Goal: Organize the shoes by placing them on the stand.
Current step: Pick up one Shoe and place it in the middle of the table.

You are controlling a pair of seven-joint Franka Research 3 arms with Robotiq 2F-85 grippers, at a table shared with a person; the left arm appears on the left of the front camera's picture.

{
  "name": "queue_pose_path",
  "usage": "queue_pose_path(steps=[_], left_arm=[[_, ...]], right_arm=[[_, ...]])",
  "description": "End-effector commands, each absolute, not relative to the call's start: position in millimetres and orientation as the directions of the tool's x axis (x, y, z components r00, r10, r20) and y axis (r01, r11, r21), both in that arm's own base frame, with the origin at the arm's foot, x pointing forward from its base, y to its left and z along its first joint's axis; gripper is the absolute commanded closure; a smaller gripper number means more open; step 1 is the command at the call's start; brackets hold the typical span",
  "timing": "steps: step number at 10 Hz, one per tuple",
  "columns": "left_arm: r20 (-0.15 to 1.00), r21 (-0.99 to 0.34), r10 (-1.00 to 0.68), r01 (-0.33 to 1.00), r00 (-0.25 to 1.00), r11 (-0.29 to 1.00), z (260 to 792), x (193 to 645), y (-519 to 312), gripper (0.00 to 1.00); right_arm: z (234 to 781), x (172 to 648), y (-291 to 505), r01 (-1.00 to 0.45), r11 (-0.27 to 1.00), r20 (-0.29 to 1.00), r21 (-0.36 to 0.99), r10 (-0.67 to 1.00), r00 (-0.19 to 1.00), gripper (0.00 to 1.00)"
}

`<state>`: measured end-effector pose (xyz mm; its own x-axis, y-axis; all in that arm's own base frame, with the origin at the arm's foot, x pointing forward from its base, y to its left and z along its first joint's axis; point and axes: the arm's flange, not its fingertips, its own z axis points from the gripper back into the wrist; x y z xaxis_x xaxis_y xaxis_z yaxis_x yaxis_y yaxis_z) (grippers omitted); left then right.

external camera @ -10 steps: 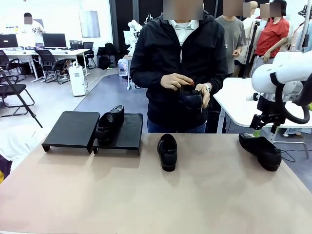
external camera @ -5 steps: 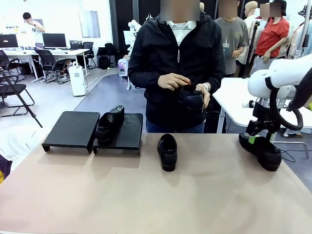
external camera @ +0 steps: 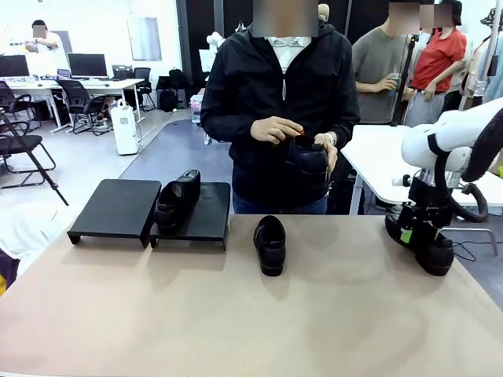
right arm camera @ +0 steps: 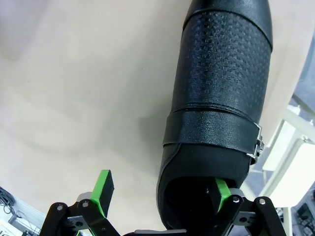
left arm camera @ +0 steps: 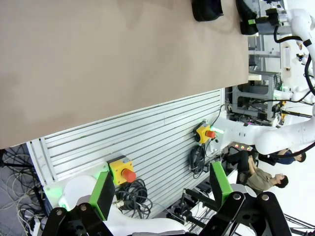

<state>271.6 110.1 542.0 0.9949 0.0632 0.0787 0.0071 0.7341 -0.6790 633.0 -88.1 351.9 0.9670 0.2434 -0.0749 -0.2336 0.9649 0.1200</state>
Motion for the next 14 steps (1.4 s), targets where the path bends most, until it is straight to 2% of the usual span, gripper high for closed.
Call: queue_pose_path(steps=[1,2,3,4,11,14], left_arm=[[0.069,-0.688,0.068,-0.002,0.995,0.726,543,271,109,0.0],[0.069,-0.688,0.068,-0.002,0.995,0.726,543,271,109,0.0],[0.069,-0.688,0.068,-0.002,0.995,0.726,543,271,109,0.0],[0.069,-0.688,0.068,-0.002,0.995,0.726,543,271,109,0.0],[0.069,-0.688,0.068,-0.002,0.995,0.726,543,271,109,0.0],[0.069,-0.688,0.068,-0.002,0.995,0.726,543,271,109,0.0]], right_arm=[[353,628,-86,-0.275,0.949,-0.047,0.155,0.285,0.957,0.0],[353,627,-85,-0.284,0.945,-0.055,0.161,0.295,0.954,0.0],[355,626,-82,-0.295,0.944,-0.062,0.151,0.306,0.95,0.6],[355,626,-81,-0.302,0.941,-0.069,0.15,0.315,0.947,1.0],[354,627,-78,-0.297,0.948,-0.076,0.118,0.307,0.949,1.0],[376,619,-82,-0.262,0.961,-0.029,0.086,0.265,0.964,1.0]])
